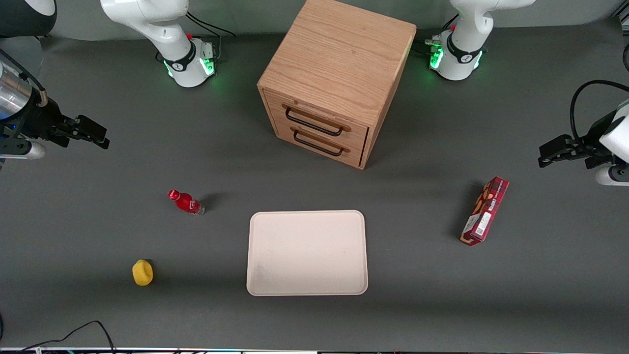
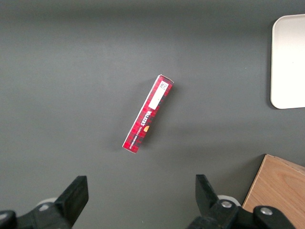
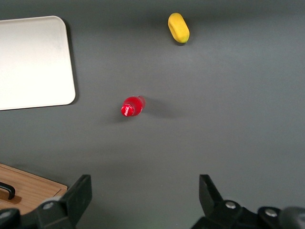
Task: Open upper drawer
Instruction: 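Move the right gripper toward the upper drawer's black handle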
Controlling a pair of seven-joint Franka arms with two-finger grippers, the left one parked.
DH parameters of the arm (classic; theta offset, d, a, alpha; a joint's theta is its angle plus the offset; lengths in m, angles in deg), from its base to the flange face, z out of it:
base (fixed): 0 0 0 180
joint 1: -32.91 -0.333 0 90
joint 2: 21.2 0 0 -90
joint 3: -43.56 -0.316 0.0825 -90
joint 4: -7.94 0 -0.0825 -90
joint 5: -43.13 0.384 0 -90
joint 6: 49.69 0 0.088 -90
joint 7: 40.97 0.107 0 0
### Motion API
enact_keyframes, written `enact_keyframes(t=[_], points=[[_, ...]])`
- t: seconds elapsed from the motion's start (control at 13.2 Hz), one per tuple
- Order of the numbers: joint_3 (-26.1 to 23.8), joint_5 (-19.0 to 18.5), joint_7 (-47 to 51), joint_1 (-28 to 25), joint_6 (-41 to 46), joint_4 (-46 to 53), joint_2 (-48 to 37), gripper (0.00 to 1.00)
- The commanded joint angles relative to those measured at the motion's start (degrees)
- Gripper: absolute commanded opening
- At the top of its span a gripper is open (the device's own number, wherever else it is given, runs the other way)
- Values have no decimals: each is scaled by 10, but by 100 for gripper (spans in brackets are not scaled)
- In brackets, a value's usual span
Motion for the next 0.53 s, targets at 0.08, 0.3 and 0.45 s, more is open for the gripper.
enact_keyframes(t=[0.08,0.3,0.45], points=[[0,3,-13,-2,-7,-12,-13,100],[0,7,-10,-36,-3,18,15,100],[0,63,-12,-73,12,61,51,100]])
